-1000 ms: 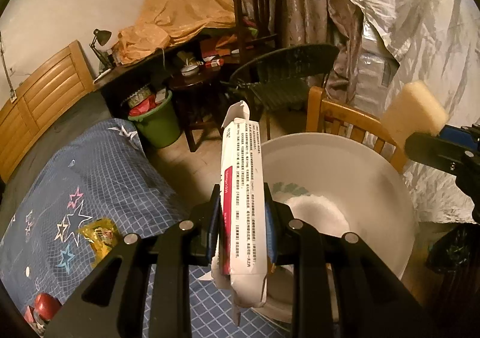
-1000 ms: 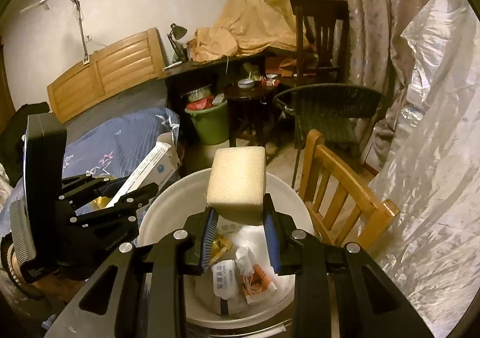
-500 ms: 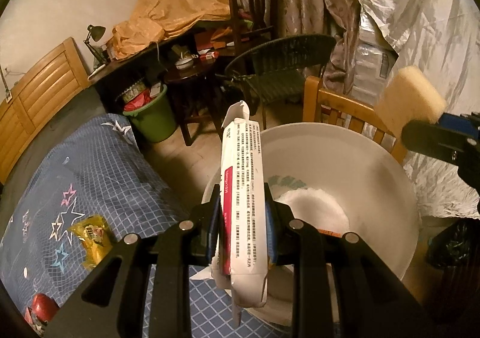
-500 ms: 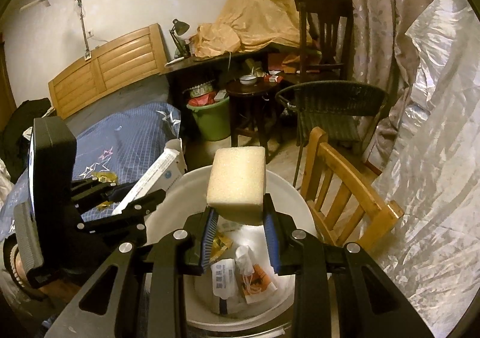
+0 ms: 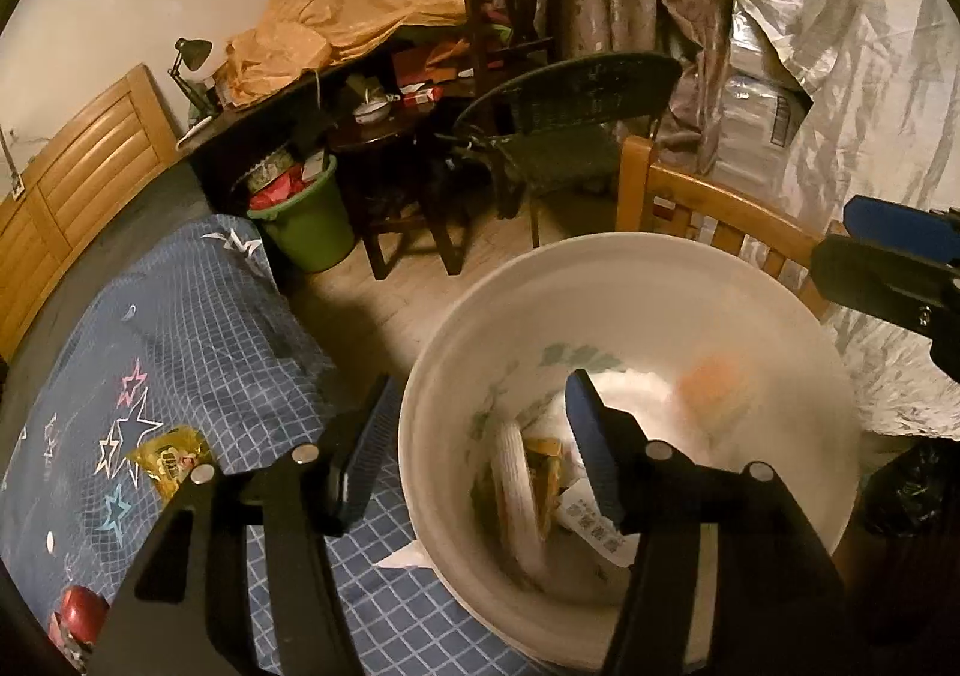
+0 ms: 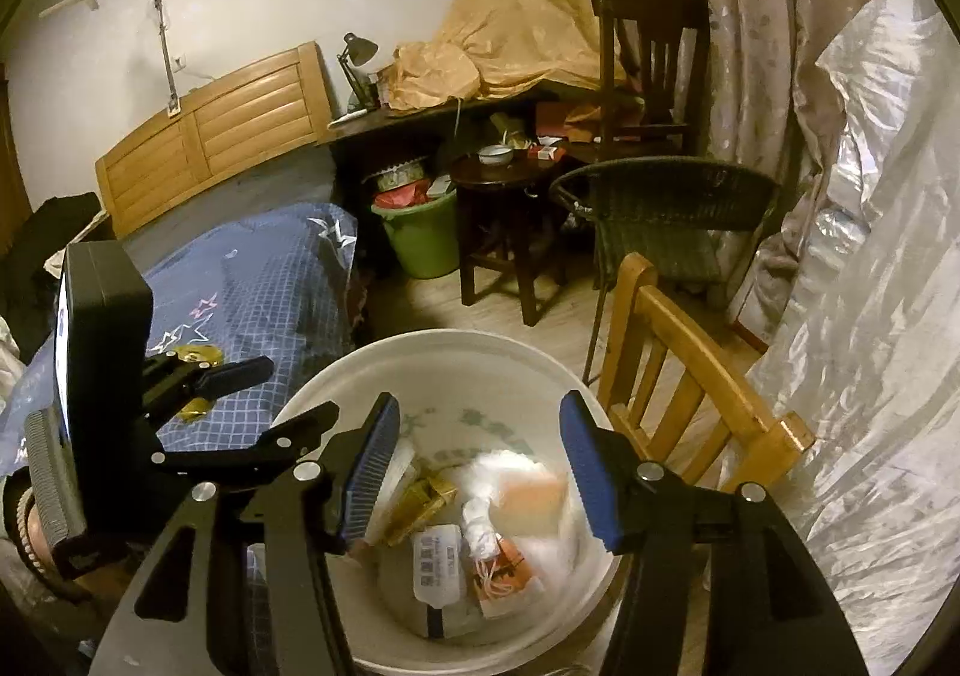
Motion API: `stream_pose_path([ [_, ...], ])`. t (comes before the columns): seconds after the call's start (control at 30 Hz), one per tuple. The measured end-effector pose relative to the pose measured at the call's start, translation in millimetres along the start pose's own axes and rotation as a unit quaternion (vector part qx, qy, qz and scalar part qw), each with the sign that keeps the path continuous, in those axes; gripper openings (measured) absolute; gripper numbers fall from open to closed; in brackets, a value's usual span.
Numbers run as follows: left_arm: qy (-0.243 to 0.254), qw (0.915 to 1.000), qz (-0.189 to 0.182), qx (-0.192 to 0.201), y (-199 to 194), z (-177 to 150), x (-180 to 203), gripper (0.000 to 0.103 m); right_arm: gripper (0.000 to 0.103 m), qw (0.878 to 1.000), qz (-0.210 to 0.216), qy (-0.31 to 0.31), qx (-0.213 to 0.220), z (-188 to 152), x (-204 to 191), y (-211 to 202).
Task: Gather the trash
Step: 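Open both grippers over the bucket to drop the tube box and sponge, then move both tools from the bucket back to the pile on the bed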
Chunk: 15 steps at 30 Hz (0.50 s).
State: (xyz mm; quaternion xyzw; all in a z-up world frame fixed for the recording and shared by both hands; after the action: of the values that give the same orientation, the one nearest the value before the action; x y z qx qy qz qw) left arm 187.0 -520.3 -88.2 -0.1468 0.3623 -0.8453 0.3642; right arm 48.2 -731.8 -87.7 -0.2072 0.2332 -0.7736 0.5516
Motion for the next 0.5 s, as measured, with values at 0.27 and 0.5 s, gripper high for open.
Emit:
stream_pose_path([
  [0.27,0.002,0.9998,0.013,0.014,-7,0,-1,0.058,0.057,1.000,-0.003,0.009,0.000,-5,3,0],
  [0.5,0.000,0.9996,0.021,0.019,-12,-1,-5,0.060,0.061,1.000,-0.010,0.016,0.000,-10,6,-2],
])
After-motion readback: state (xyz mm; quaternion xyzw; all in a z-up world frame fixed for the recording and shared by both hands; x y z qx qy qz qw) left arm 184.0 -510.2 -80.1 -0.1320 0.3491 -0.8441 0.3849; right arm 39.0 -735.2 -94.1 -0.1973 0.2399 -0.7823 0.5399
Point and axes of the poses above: each gripper's, at about its wrist camera, not at the fingertips, and y roughly the way its jaws point, x to its right, z to its top, the point moved 5 cm from there along y, roughly the way its jaws point, and after that the axes turned 14 degrees about -y, right-handed, at the moved point
